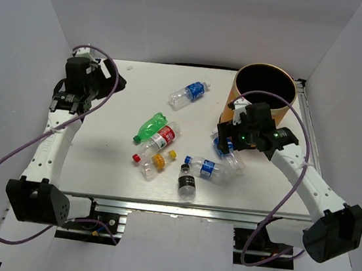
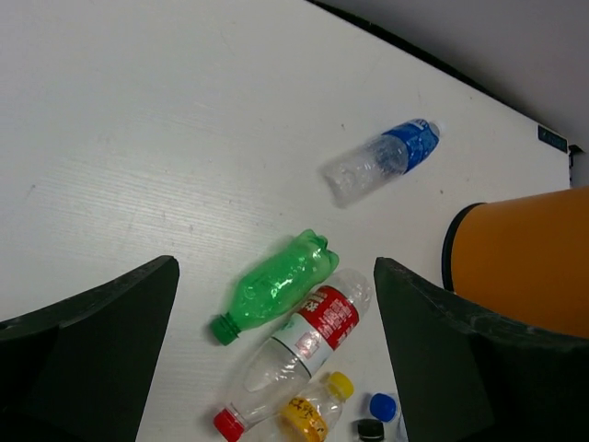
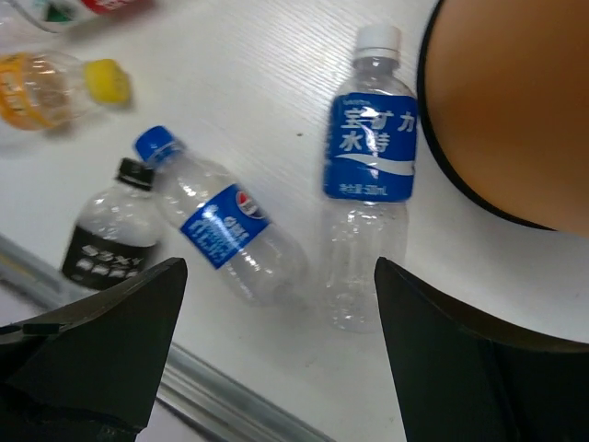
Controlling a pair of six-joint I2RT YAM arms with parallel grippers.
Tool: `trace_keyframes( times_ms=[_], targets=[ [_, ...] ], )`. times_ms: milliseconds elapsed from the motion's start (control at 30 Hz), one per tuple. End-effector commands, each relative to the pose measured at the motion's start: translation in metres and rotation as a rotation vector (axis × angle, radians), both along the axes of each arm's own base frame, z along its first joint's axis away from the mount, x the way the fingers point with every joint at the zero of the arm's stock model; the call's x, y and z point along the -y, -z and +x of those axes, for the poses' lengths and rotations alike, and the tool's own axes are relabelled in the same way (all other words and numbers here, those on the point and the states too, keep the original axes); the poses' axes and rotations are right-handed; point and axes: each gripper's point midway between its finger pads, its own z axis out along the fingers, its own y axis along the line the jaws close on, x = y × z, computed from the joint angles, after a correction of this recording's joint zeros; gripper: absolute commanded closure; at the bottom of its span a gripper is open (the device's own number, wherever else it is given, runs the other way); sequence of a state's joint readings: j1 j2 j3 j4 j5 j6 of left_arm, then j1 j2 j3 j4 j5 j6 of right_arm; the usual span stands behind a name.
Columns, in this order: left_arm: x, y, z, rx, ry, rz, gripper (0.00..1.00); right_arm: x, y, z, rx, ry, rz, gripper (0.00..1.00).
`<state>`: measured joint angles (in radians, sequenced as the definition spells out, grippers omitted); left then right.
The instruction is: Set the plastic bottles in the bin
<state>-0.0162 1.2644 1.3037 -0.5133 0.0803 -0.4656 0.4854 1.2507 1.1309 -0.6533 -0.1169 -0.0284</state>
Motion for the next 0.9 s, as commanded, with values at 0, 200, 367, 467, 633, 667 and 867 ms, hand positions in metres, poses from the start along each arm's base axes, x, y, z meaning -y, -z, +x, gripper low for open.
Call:
trace_keyframes(
  times_ms=[0,200,367,467,633,667,867],
  targets=[
    [0.011,0.011,-0.019,-0.021,0.046,-0.041,0.02,0.003,-0.006,0.027,0.109,0.076,0.014,0.11],
    [0.007,0.075,-0.056,-0.121,0.013,-0.049,0.02,0.017,0.049,0.042,0.142,0.194,-0.032,0.1],
    [0.009,0.096,-0.08,-0.145,0.011,-0.069,0.02,0.028,0.094,0.05,0.096,0.206,-0.071,0.11],
    [0.011,0.1,-0.088,-0.153,0.005,-0.094,0.02,0.027,0.119,0.053,0.041,0.253,-0.052,0.11],
    [0.023,0.094,-0.084,-0.168,0.103,-0.088,0.02,0.02,0.147,0.048,0.019,0.259,-0.004,0.17],
    [0.024,0.096,-0.083,-0.185,0.116,-0.082,0.02,0.02,0.153,0.048,0.007,0.262,-0.007,0.23],
    [0.064,0.083,-0.092,-0.179,0.314,-0.154,0.02,-0.009,0.096,0.056,0.087,0.152,0.113,0.75]
  ],
)
